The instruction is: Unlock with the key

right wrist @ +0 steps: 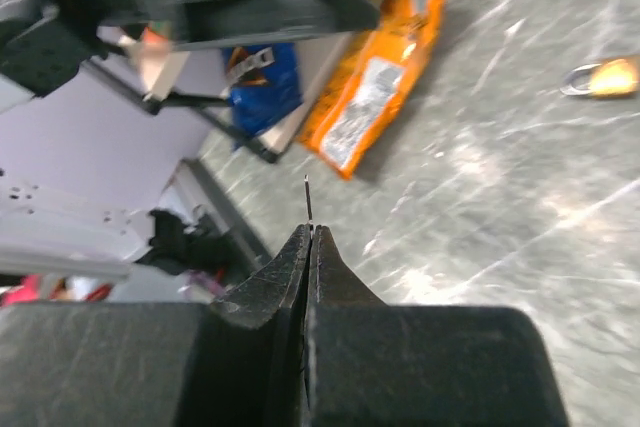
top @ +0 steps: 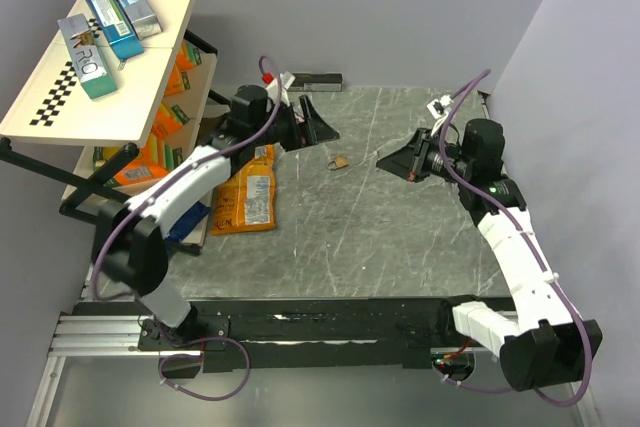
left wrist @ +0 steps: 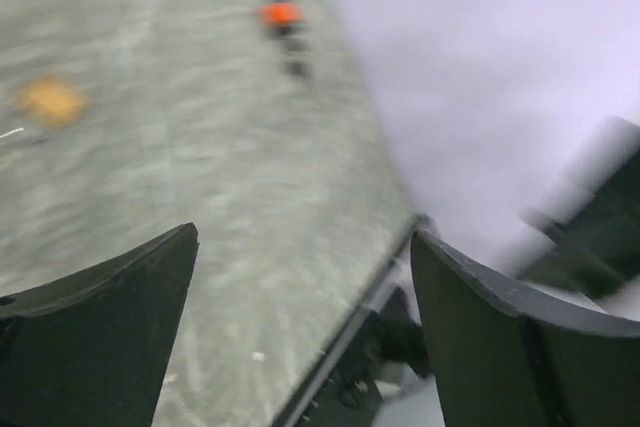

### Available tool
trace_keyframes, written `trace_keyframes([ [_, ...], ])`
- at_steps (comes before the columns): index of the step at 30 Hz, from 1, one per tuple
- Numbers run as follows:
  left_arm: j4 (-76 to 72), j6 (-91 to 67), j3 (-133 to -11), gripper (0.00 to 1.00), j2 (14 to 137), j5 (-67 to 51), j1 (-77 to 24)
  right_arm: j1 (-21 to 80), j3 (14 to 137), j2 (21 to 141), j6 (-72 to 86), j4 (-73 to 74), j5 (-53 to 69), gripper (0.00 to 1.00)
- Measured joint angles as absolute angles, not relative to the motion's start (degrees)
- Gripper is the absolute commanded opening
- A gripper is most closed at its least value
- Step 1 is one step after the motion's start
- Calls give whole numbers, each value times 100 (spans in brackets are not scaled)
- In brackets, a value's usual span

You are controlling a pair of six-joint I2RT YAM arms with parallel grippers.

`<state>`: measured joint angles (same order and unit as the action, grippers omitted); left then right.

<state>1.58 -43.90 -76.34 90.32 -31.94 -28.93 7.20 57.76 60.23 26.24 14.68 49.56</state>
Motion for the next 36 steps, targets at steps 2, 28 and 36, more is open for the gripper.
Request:
trace_keyframes([
  [2, 589, -4359, -7909, 72, 9485, -2716, -2816, 714, 5870, 5931, 2475, 1651, 4705, 0],
  [28, 3247, -3079, -11080, 43, 13419, -993, -2829, 714, 6278, 6438, 2161, 1872, 4134, 0],
  [36, 3157, -3070, -11410, 42, 13692, -963, -2910, 714, 6311, 6639, 2161, 1892, 4136, 0],
])
